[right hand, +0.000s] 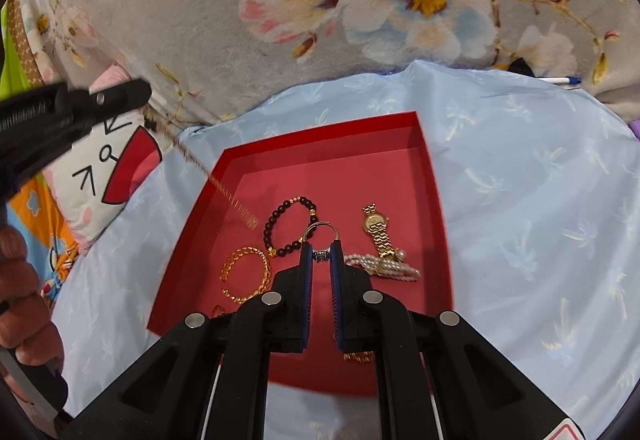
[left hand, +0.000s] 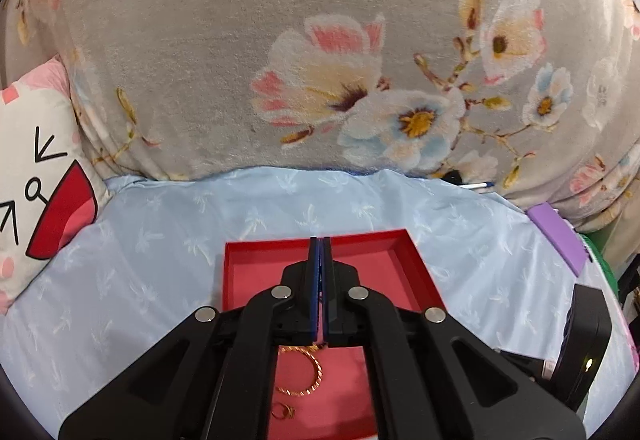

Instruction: Organize jewelry

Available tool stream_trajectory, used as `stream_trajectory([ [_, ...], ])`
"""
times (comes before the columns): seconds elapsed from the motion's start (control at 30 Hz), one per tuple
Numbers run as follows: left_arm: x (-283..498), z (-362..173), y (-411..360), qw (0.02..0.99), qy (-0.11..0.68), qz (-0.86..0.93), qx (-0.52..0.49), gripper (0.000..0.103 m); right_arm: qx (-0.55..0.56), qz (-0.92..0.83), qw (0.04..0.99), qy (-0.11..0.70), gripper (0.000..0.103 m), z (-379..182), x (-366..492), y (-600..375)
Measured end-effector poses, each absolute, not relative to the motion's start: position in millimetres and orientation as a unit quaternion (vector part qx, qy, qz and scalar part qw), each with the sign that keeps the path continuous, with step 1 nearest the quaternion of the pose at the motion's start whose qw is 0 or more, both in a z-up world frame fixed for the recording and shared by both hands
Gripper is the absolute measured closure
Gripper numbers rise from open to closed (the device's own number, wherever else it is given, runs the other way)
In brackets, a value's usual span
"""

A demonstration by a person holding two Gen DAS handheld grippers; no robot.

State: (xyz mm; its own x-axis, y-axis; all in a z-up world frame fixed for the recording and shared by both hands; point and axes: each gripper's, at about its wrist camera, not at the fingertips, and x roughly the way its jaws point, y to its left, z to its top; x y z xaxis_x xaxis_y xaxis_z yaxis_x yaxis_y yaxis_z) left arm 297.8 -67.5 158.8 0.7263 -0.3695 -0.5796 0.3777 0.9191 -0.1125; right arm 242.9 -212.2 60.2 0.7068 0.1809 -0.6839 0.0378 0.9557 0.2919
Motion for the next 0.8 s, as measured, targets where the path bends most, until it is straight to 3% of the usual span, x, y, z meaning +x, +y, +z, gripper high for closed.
stream_trajectory([
  [0.37,340.6,105.4,-55.0,0.927,0.347,-0.144,0.008,0.102,0.092,0.038,0.909,0.405,0.092,30.7,264.7,-186.6],
  [0.8,284.3,97.2,-5.1,0.932,0.343,-0.121,-0.01,0.069,0.108,0.022,0.919,0.38,0.084,44.4,193.5,-199.4],
])
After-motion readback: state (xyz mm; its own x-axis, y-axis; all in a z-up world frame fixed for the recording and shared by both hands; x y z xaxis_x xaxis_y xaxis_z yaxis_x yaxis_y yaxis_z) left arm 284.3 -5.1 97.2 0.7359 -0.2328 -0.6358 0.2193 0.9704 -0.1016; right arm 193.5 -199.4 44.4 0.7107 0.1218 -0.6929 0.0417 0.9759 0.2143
